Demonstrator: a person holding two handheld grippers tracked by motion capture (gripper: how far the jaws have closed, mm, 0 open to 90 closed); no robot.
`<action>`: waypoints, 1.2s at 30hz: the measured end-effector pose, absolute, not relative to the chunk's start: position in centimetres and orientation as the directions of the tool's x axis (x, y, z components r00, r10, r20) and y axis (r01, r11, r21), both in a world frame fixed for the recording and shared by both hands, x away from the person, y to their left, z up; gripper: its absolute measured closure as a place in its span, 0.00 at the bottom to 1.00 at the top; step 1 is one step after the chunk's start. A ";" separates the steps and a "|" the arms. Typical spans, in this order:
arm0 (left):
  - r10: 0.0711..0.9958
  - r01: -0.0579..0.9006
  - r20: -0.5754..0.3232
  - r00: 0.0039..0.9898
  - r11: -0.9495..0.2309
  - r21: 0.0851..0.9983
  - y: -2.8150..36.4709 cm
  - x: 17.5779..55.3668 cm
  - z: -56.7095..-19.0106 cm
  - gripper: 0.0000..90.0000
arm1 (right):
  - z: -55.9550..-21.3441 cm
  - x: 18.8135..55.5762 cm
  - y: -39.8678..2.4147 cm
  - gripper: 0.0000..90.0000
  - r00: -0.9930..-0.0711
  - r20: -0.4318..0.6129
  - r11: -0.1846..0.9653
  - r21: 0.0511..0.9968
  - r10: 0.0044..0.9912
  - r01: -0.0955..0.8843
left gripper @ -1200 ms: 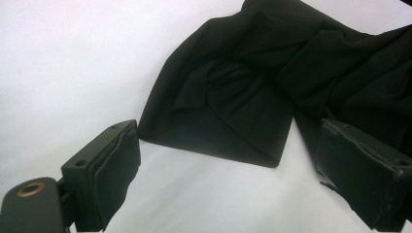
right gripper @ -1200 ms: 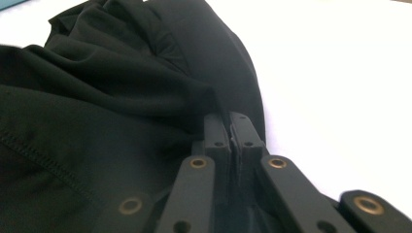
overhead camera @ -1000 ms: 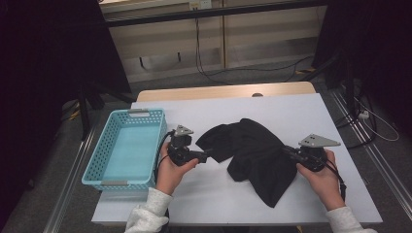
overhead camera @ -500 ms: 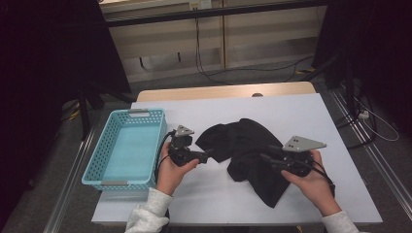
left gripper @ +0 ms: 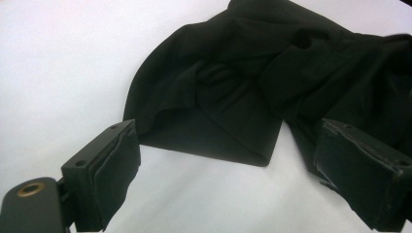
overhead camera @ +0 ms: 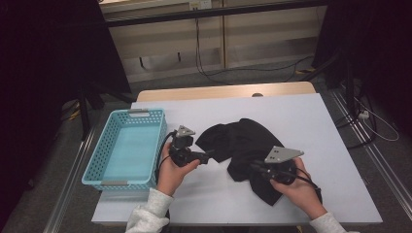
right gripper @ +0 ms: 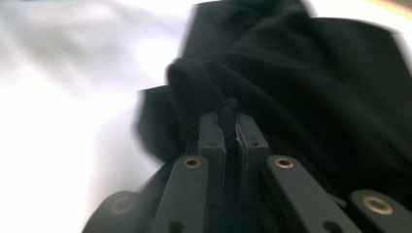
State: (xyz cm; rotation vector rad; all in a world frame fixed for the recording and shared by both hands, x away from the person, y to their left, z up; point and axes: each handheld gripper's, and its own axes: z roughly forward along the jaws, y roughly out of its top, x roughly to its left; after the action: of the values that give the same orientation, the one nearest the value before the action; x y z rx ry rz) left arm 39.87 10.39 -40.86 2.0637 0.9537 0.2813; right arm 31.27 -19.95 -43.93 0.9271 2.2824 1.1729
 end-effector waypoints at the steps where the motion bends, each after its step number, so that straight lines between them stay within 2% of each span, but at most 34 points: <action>1: 0.714 0.529 -0.127 0.688 -0.374 0.761 10.4 39.9 -40.9 0.11 | -43.6 31.3 -20.4 0.94 -0.679 -0.047 0.399 0.838 0.733 0.373; 6: 0.715 0.532 -0.128 0.688 -0.376 0.759 10.4 39.9 -41.0 0.11 | -41.1 31.4 -23.8 0.94 -0.598 -0.017 0.278 0.896 0.801 0.347; 11: 0.711 0.532 -0.129 0.691 -0.380 0.756 10.2 39.9 -41.1 0.11 | -41.0 31.6 -25.5 0.94 -0.556 0.011 0.229 0.904 0.831 0.361; 22: 0.696 0.529 -0.131 0.706 -0.396 0.751 9.4 39.6 -41.6 0.11 | -41.9 31.9 -26.3 0.94 -0.528 0.033 0.207 0.898 0.848 0.388; 31: 0.580 0.480 -0.157 0.800 -0.459 0.747 6.3 38.3 -43.6 0.09 | -42.1 32.0 -26.0 0.94 -0.533 0.034 0.212 0.895 0.846 0.393; 34: 0.532 0.451 -0.153 0.833 -0.492 0.745 5.1 37.7 -44.4 0.17 | -42.1 32.0 -25.9 0.94 -0.534 0.031 0.215 0.895 0.845 0.392; 36: 0.507 0.431 -0.145 0.850 -0.511 0.744 4.5 37.4 -44.9 0.18 | -42.2 32.0 -25.8 0.94 -0.537 0.032 0.216 0.894 0.843 0.393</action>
State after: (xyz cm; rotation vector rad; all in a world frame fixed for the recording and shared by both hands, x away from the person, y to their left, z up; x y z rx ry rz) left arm 37.37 4.53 -44.85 2.1814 0.6794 0.1147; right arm 31.99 -25.81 -42.17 1.1399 2.0292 1.2779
